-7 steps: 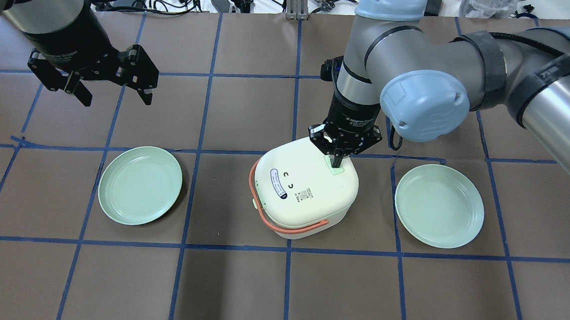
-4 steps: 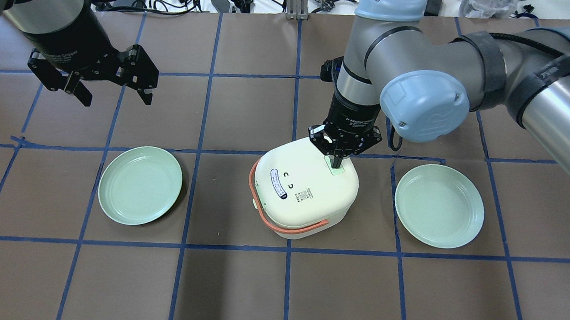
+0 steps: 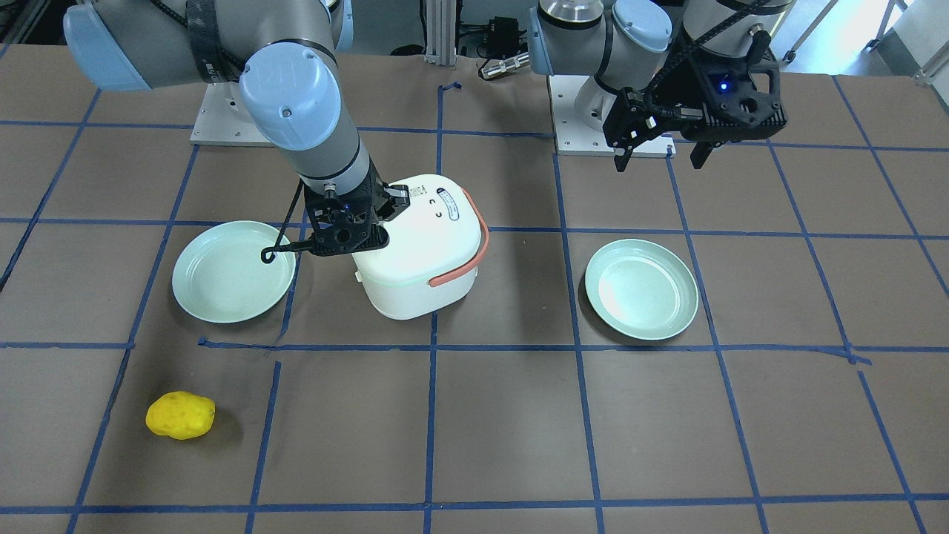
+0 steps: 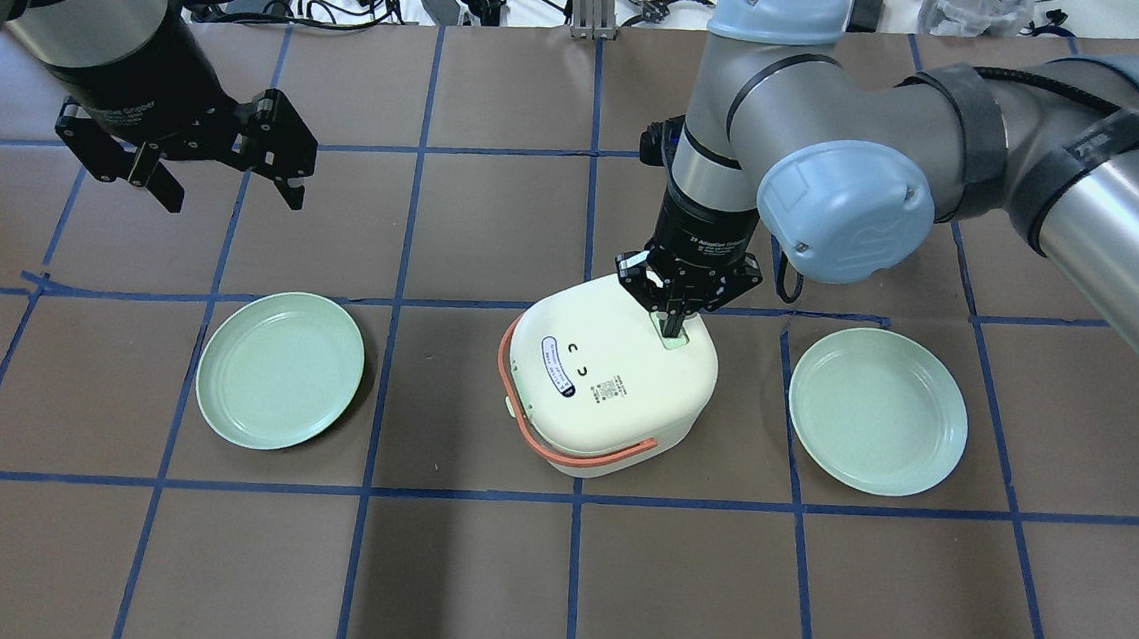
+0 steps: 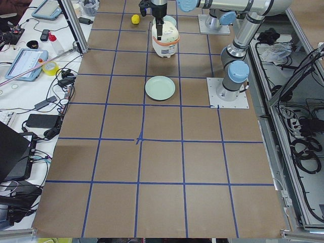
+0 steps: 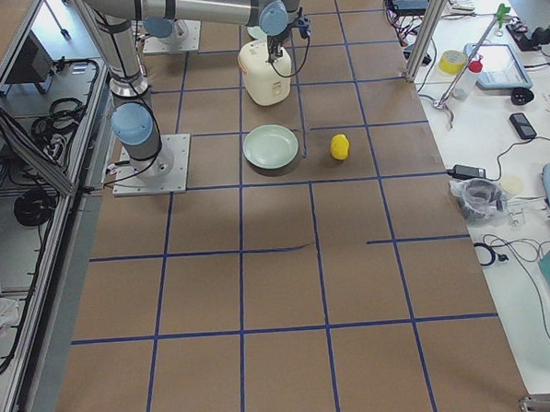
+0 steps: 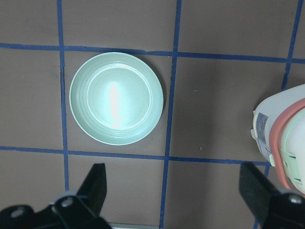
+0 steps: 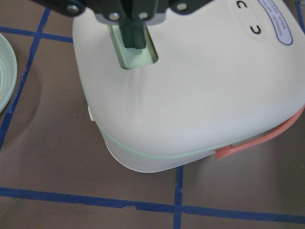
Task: Press rice cooker button
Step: 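Raise the right gripper away as the rice cooker lid pops open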
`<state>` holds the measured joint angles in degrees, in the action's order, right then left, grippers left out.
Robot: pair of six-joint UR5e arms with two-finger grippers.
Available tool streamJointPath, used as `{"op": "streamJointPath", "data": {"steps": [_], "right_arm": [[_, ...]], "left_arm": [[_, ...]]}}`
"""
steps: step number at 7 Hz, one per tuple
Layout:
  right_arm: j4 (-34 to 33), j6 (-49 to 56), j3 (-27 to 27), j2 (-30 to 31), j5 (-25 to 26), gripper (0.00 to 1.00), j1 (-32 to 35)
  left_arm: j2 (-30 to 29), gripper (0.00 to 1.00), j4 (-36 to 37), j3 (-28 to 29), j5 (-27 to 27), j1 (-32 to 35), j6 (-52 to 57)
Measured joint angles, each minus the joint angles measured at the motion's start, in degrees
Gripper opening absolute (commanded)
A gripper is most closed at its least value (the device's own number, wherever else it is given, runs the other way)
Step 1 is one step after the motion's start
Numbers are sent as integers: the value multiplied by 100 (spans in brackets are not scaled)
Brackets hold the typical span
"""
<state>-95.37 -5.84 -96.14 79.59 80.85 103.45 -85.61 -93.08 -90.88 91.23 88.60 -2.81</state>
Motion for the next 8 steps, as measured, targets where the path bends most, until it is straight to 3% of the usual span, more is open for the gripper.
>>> {"op": "streamJointPath", "data": {"steps": [2, 3, 4, 5, 6, 8], "right_arm": [[7, -41, 63, 19, -8, 1, 0], [30, -174, 149, 65, -7, 10, 0], [93, -483, 300, 131, -2, 34, 0], [211, -801, 556, 191, 6, 76, -2], [322, -1037, 884, 222, 26, 100, -24], [379, -1302, 1453, 223, 149, 100, -158]], "left_arm": [[0, 100, 0, 0, 0, 0, 0], [-1, 100, 0, 0, 0, 0, 0], [-3, 100, 0, 0, 0, 0, 0], [-2, 100, 0, 0, 0, 0, 0], [-1, 100, 0, 0, 0, 0, 0], [0, 100, 0, 0, 0, 0, 0]]}}
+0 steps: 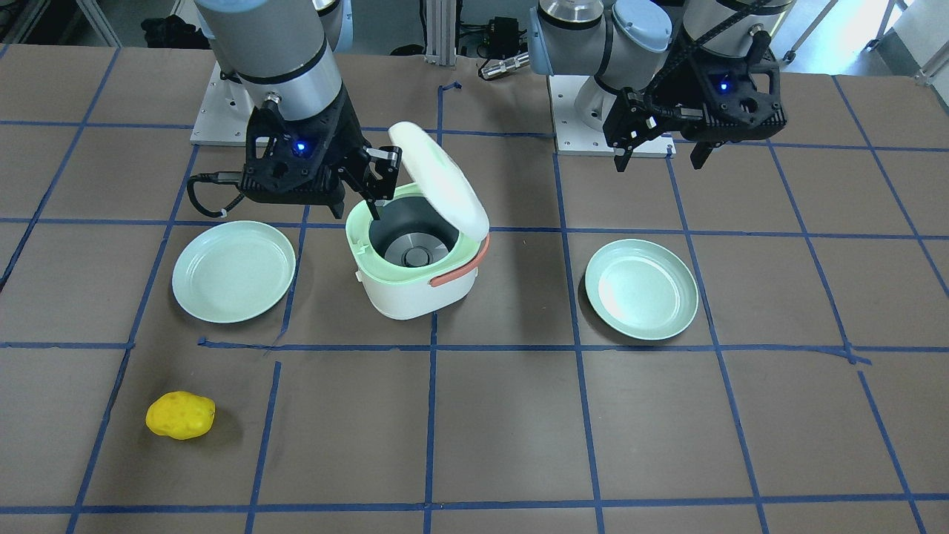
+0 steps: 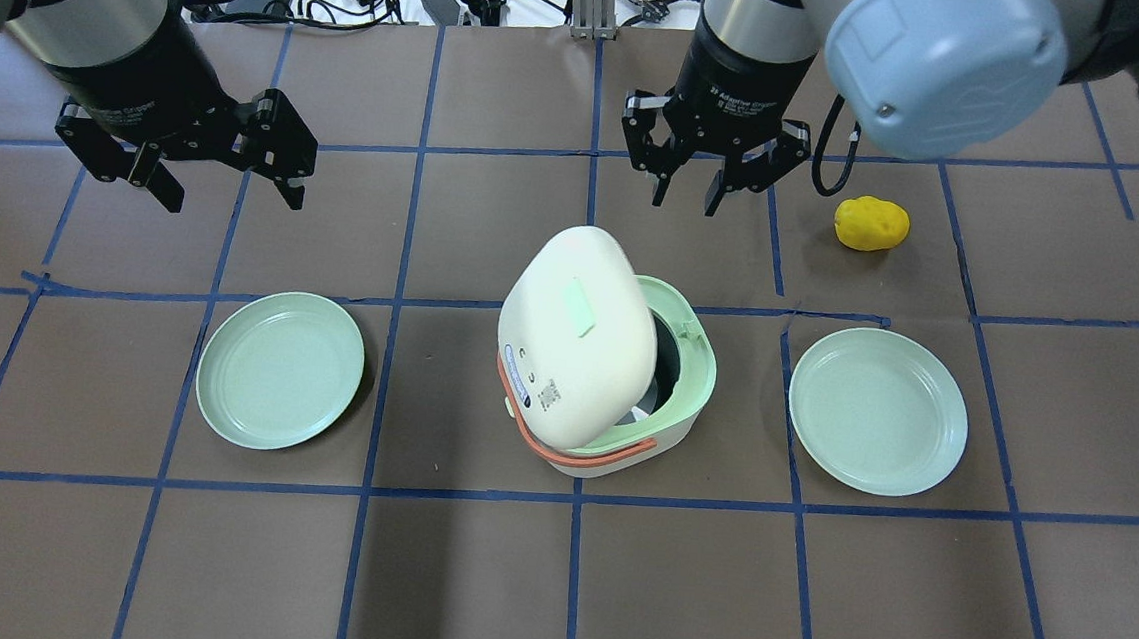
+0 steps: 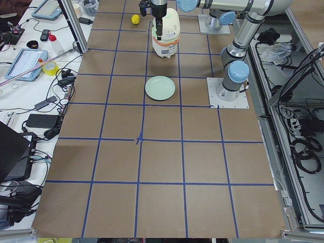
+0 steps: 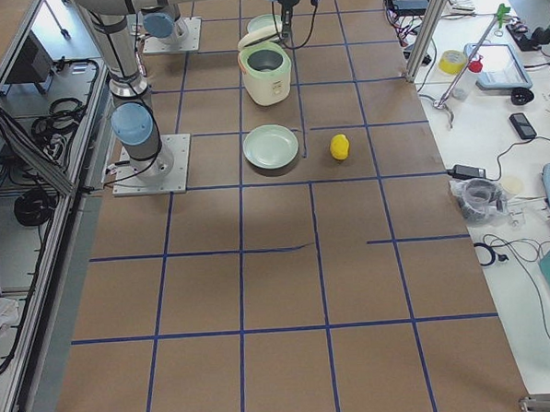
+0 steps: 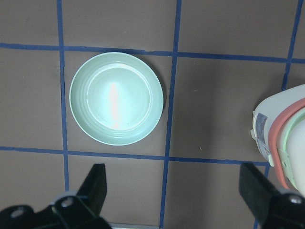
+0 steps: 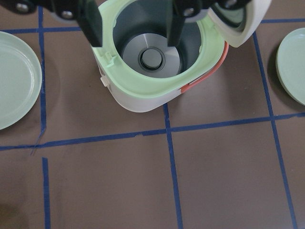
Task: Press rice cooker button
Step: 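Raise the right gripper away as the rice cooker lid pops open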
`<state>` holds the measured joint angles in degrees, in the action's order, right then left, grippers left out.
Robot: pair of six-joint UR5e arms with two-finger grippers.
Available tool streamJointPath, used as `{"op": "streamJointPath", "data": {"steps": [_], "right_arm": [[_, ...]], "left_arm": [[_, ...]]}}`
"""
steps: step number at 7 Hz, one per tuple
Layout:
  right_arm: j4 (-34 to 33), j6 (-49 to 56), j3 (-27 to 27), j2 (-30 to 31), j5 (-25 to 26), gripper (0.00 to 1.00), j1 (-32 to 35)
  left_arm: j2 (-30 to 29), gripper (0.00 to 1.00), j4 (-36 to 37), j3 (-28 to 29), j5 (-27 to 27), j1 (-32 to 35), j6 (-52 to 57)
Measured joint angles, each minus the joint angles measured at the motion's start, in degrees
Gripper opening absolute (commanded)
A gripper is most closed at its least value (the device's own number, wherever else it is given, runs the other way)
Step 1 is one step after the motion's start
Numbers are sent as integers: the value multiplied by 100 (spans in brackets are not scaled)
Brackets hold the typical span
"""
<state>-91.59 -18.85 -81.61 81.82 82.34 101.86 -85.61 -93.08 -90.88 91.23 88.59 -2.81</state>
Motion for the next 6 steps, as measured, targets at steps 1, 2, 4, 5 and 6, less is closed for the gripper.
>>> {"op": "streamJointPath", "data": {"steps": [1, 2, 4, 5, 6], "right_arm": [[1, -9, 120, 1, 68, 100, -143], [3, 45, 161, 5, 157, 100, -332], [-7, 682, 171, 12, 648, 100, -595], [-28, 998, 169, 32, 873, 100, -659], [-30, 1160, 161, 77, 989, 100, -766]], "left_arm": [[0, 100, 0, 0, 0, 0, 0], [0, 100, 0, 0, 0, 0, 0], [0, 100, 0, 0, 0, 0, 0], [0, 100, 0, 0, 0, 0, 0], [0, 100, 0, 0, 0, 0, 0]]}}
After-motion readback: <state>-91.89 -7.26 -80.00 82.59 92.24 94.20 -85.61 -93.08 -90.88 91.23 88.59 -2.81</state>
